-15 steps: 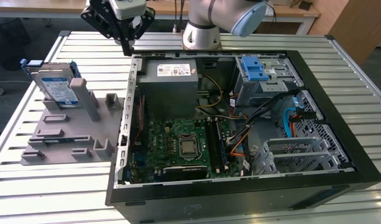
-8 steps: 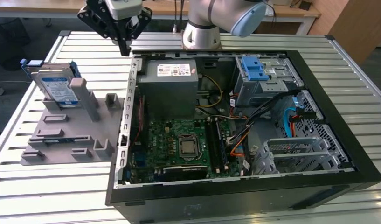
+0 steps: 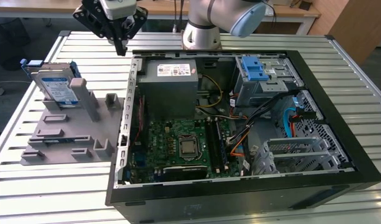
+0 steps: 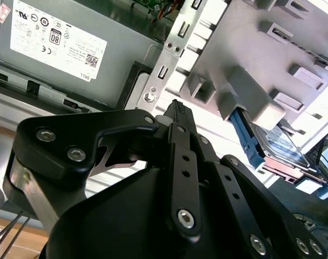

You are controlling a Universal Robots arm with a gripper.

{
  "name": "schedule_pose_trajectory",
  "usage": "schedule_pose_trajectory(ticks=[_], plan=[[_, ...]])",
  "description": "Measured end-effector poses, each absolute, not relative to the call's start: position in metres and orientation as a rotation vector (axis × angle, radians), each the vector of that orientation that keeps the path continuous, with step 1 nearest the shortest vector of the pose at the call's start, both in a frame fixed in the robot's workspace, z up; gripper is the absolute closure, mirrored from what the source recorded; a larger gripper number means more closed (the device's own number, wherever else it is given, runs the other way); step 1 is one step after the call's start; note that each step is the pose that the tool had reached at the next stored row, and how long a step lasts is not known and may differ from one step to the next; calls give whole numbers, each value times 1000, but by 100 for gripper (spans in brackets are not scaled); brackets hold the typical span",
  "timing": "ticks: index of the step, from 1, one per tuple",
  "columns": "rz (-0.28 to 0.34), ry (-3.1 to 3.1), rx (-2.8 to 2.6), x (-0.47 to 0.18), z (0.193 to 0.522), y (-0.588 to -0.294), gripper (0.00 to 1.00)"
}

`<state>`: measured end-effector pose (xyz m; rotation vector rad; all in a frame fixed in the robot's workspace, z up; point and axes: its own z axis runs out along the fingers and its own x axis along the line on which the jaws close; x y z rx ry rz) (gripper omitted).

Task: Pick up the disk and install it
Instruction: 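Reach for the disk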

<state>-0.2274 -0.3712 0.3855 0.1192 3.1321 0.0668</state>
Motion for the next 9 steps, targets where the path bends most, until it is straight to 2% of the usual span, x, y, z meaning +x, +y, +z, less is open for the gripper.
schedule_pose_trajectory(ticks=[9], plan=[[67,3137,120,-236,385,-368,89]])
